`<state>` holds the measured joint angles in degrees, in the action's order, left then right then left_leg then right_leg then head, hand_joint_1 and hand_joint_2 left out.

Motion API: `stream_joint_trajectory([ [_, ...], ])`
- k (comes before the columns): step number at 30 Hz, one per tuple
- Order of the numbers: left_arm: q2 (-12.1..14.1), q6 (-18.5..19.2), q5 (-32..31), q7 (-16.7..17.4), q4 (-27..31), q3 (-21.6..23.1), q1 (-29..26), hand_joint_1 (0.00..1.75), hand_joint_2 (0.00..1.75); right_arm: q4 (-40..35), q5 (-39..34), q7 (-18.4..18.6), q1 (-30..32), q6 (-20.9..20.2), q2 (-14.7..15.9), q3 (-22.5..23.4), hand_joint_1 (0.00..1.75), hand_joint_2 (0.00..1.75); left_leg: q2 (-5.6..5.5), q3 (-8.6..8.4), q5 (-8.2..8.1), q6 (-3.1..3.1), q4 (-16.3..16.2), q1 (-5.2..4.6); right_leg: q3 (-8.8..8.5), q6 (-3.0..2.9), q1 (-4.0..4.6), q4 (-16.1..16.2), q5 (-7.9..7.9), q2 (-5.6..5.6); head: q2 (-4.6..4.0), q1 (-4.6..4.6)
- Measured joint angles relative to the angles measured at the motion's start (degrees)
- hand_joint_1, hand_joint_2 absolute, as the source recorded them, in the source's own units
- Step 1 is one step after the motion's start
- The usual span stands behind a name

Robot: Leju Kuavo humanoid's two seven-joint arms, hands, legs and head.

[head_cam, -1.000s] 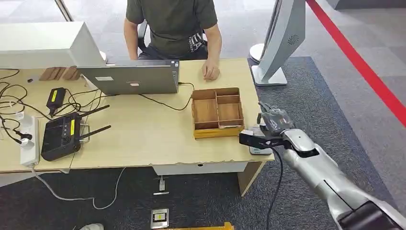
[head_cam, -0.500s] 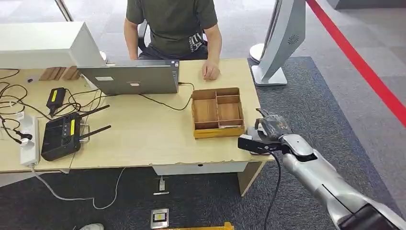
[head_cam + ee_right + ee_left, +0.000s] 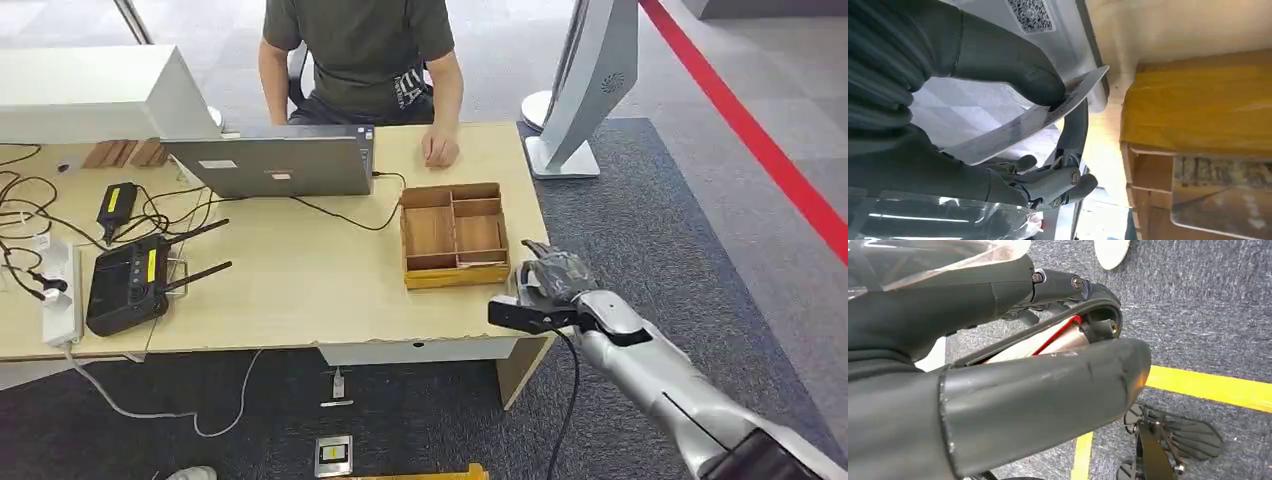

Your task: Pass the card to the sensor for recognition and then transmit it.

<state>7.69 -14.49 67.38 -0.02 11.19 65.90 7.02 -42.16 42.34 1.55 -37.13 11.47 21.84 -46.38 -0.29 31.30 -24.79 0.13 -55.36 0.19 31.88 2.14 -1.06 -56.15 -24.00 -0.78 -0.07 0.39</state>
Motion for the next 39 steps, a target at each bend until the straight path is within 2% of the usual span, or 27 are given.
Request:
stream_joint_trajectory([
  [12,0.0,-0.68,0.68,-0.52,0.0,-0.44,-0.01,0.0,0.0,1.71,0.55,-0.77,-0.95,-0.07,-1.18,-1.49,1.75,1.75,0.01,-0.01,0.0,0.0,0.0,0.0,-0.01,0.0,0.0,0.0,0.0,0.0,0.0,0.0],
  [22,0.0,-0.81,0.68,-0.09,0.0,-0.59,-0.02,0.0,0.0,3.3,1.27,0.13,-2.9,0.7,-1.53,-1.97,1.75,1.75,0.0,0.01,0.0,0.0,0.0,0.0,0.0,0.0,0.0,0.0,0.0,0.0,0.0,0.0],
  [30,0.0,-0.94,1.07,-0.04,0.02,-1.03,-0.05,0.0,0.0,3.91,1.55,0.85,-7.41,-0.98,-0.04,-1.84,1.75,1.75,0.0,-0.02,0.01,0.0,-0.01,-0.01,0.0,0.0,-0.01,0.01,0.0,0.0,0.0,0.0],
  [39,0.0,-0.94,1.18,0.07,0.0,-1.27,-0.06,0.0,0.0,5.9,1.73,0.94,-7.22,-1.05,0.13,-1.86,1.75,1.75,0.0,-0.01,0.0,0.0,-0.01,0.0,0.01,0.0,0.0,0.0,0.0,0.0,0.0,0.0],
])
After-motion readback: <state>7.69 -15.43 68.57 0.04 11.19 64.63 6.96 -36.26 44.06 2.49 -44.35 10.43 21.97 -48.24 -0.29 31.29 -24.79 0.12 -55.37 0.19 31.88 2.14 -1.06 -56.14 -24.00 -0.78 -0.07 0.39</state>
